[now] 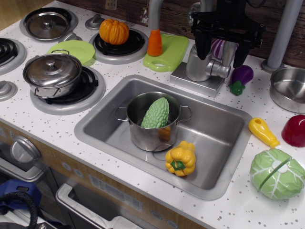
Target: Turn lever vertical to front
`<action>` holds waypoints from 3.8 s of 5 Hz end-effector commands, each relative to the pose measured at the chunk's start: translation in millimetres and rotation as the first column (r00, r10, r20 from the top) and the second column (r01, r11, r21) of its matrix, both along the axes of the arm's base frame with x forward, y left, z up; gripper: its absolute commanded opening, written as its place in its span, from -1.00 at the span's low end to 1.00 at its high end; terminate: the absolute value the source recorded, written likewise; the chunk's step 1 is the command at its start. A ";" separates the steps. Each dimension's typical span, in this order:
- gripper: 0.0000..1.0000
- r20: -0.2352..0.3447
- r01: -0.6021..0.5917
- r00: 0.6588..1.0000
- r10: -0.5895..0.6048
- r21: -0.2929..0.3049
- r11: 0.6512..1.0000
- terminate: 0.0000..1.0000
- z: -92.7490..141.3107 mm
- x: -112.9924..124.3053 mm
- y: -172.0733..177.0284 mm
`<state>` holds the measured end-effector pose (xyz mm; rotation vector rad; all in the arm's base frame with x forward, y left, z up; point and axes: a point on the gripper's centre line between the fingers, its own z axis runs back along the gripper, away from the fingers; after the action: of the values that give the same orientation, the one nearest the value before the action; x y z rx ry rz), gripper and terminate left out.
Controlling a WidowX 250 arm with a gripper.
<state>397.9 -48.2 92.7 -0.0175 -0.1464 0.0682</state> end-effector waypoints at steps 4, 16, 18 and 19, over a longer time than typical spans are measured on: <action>1.00 0.126 0.033 0.991 -0.043 0.079 0.996 -1.00 11.6 31.7 -1.6; -1.00 0.099 -0.136 0.987 0.128 0.080 0.988 -1.00 6.2 0.4 -32.9; -1.00 0.119 -0.144 0.985 0.126 0.153 0.978 -1.00 1.0 -2.4 -38.6; -1.00 0.117 -0.145 0.984 0.134 0.094 0.985 -1.00 -5.4 -1.0 -32.1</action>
<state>395.0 -67.7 64.0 0.0889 -0.2030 0.2073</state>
